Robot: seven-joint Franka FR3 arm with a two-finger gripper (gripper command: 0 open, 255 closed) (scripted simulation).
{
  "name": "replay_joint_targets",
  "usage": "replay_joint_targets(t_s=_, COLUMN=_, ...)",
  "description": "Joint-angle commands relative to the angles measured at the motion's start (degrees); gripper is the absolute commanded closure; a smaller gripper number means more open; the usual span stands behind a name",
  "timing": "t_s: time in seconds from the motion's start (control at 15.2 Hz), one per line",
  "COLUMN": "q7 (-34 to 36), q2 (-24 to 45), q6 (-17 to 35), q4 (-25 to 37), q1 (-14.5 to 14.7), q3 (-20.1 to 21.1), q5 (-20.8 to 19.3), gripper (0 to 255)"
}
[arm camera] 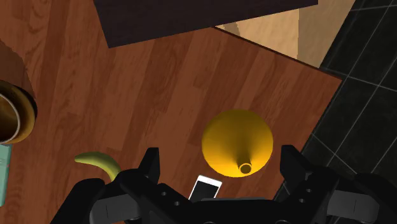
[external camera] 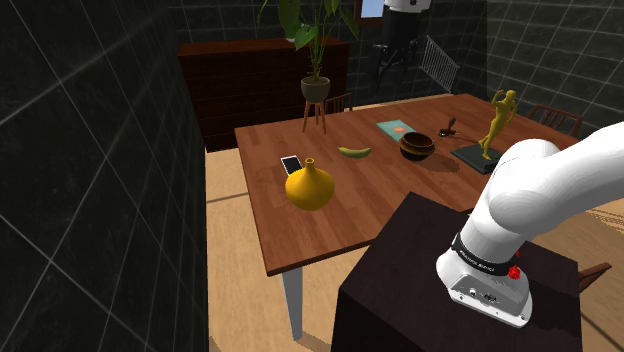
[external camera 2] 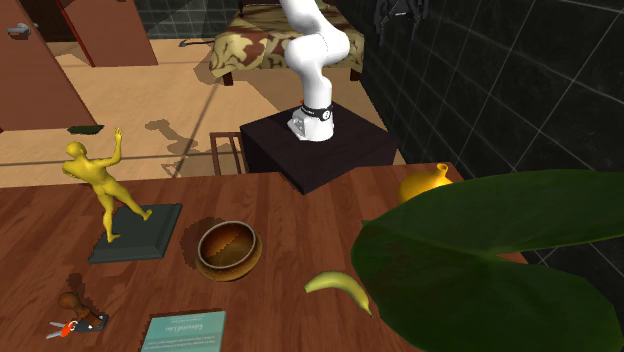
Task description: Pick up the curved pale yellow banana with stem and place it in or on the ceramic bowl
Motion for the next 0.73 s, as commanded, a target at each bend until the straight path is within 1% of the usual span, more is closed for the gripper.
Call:
replay_joint_targets(t_s=0.0, q7=0.0, q2=0.0, q6=0.0, q4=0.0, q1=0.0, q3=0.0, q5=0.0, gripper=0)
replay_joint_targets(t_s=0.33, q7=-4.7, q2=5.2, q6=8.2, q4=-3.1, q1=-0.9, q3=-4.3, q5=-1.9, gripper=0)
replay_joint_targets(t_s=0.66, q7=-9.5, q2=12.4, q6=16.5, q4=-4.2, q1=-1.6, q3=-8.7, q5=-3.0, gripper=0)
